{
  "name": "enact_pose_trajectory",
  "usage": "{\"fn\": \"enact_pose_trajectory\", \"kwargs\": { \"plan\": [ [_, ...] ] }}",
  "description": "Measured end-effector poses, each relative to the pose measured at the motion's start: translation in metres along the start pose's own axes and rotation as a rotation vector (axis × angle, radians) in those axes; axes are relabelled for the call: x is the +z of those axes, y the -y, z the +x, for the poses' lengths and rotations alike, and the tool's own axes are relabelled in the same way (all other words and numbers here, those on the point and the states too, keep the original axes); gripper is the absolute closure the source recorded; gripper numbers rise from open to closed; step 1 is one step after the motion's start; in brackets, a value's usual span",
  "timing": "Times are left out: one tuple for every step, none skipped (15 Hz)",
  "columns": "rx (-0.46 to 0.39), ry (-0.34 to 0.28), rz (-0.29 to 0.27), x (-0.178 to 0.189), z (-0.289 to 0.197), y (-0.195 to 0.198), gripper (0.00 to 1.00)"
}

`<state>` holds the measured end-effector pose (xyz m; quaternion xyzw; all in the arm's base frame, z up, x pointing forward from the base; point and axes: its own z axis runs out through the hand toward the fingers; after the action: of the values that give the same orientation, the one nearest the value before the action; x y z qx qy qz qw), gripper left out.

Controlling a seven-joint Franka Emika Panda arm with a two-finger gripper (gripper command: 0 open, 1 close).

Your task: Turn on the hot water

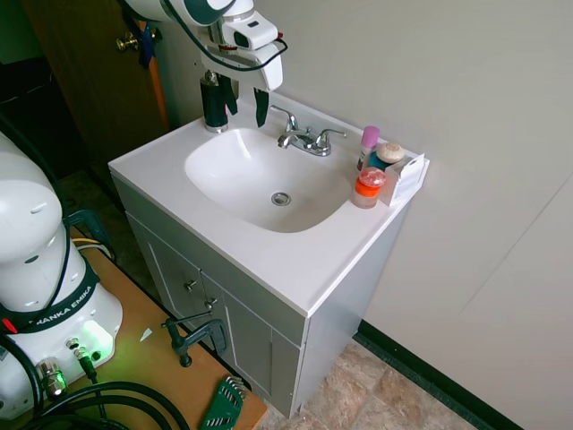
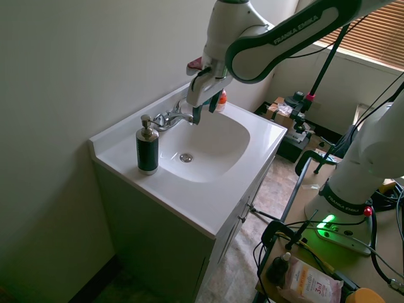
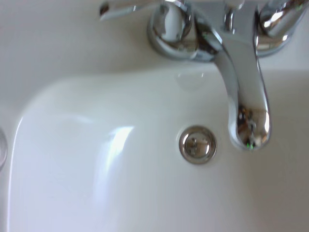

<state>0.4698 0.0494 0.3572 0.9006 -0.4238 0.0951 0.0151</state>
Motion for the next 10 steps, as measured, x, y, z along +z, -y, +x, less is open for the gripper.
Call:
{"fn": "enact_pose_trajectory", "kwargs": {
  "plan": [
    [0.025,-0.035,-0.004,0.008,0.004,0.014,0.00],
    [0.061,-0.068,-0.009,0.016,0.010,0.027,0.00],
    [0.096,-0.096,-0.013,0.022,0.017,0.040,0.00],
    [0.127,-0.111,-0.011,0.027,0.023,0.051,0.00],
    [0.151,-0.115,-0.002,0.030,0.028,0.062,0.00],
    [0.166,-0.122,0.008,0.030,0.033,0.074,0.00],
    [0.176,-0.139,0.020,0.029,0.037,0.084,0.00],
    [0.184,-0.155,0.028,0.027,0.040,0.093,0.00],
    [0.187,-0.170,0.034,0.026,0.043,0.100,0.00],
    [0.190,-0.189,0.037,0.025,0.045,0.105,0.00]
  ]
}}
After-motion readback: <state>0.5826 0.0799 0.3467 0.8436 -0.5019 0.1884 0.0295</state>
